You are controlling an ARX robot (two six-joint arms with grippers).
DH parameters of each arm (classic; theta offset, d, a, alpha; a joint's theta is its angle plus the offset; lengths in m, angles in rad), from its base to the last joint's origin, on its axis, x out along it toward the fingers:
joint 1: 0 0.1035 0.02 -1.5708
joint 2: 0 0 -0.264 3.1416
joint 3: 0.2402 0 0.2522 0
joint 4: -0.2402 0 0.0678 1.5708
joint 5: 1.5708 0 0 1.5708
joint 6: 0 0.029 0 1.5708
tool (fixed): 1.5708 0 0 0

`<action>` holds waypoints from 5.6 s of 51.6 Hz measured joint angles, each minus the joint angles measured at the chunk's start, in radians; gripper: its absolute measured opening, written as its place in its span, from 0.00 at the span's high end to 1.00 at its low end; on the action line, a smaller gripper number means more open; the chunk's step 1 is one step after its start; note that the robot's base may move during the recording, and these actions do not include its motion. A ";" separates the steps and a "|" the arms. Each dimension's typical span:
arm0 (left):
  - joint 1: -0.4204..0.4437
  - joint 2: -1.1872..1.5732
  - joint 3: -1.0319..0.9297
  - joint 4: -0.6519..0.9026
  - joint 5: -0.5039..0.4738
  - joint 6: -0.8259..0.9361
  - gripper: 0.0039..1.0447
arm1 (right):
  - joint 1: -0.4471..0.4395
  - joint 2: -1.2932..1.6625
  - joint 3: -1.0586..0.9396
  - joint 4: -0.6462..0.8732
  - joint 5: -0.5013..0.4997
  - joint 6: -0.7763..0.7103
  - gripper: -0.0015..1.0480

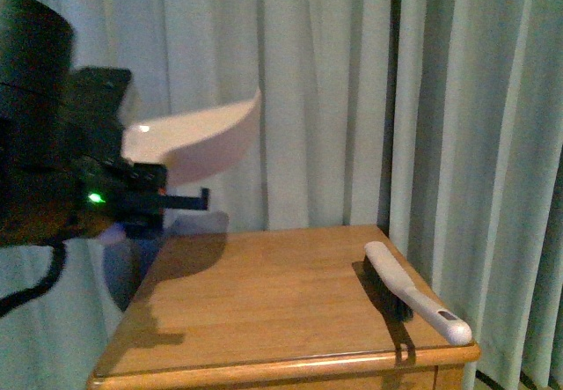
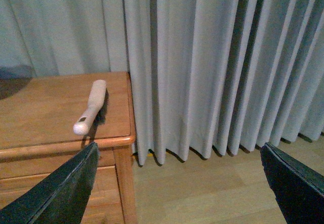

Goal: Clean up trash

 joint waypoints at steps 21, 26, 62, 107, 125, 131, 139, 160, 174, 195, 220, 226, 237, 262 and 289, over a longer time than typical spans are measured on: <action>0.256 -0.599 -0.415 0.155 0.298 0.159 0.74 | 0.000 0.000 0.000 0.000 0.000 0.000 0.07; 0.335 -0.785 -0.512 0.103 0.382 0.168 0.74 | 0.000 0.000 0.000 0.000 0.000 0.000 0.07; 0.897 -1.303 -0.743 -0.197 0.913 0.043 0.74 | 0.000 0.000 0.000 0.000 0.000 0.000 0.07; 0.890 -1.312 -0.743 -0.201 0.910 0.039 0.74 | 0.172 1.512 0.983 -0.196 0.186 0.216 0.07; 0.890 -1.312 -0.743 -0.201 0.911 0.039 0.74 | 0.232 1.817 1.202 -0.202 0.165 0.327 0.07; 0.890 -1.312 -0.743 -0.201 0.911 0.039 0.74 | 0.262 1.853 1.260 -0.209 0.164 0.339 0.07; 0.890 -1.312 -0.743 -0.201 0.911 0.039 0.74 | 0.298 1.907 1.319 -0.218 0.164 0.350 0.07; 0.890 -1.312 -0.743 -0.201 0.911 0.039 0.74 | 0.344 2.057 1.439 -0.230 0.148 0.368 0.07; 0.890 -1.312 -0.743 -0.201 0.911 0.039 0.74 | 0.376 2.127 1.503 -0.255 0.139 0.378 0.07; 0.890 -1.312 -0.743 -0.201 0.911 0.039 0.74 | 0.385 2.164 1.500 -0.253 0.147 0.391 0.07; 0.890 -1.312 -0.743 -0.201 0.911 0.039 0.74 | 0.380 2.176 1.498 -0.232 0.159 0.390 0.56; 0.890 -1.312 -0.743 -0.201 0.911 0.039 0.74 | 0.376 2.174 1.491 -0.219 0.160 0.382 0.71; 0.890 -1.312 -0.743 -0.201 0.911 0.039 0.74 | 0.367 2.152 1.453 -0.188 0.166 0.353 0.81; 0.890 -1.312 -0.743 -0.201 0.911 0.039 0.74 | 0.364 1.678 1.071 0.151 0.314 0.074 0.81; 0.890 -1.312 -0.743 -0.201 0.911 0.038 0.74 | 0.351 0.932 0.581 0.193 0.403 -0.027 0.81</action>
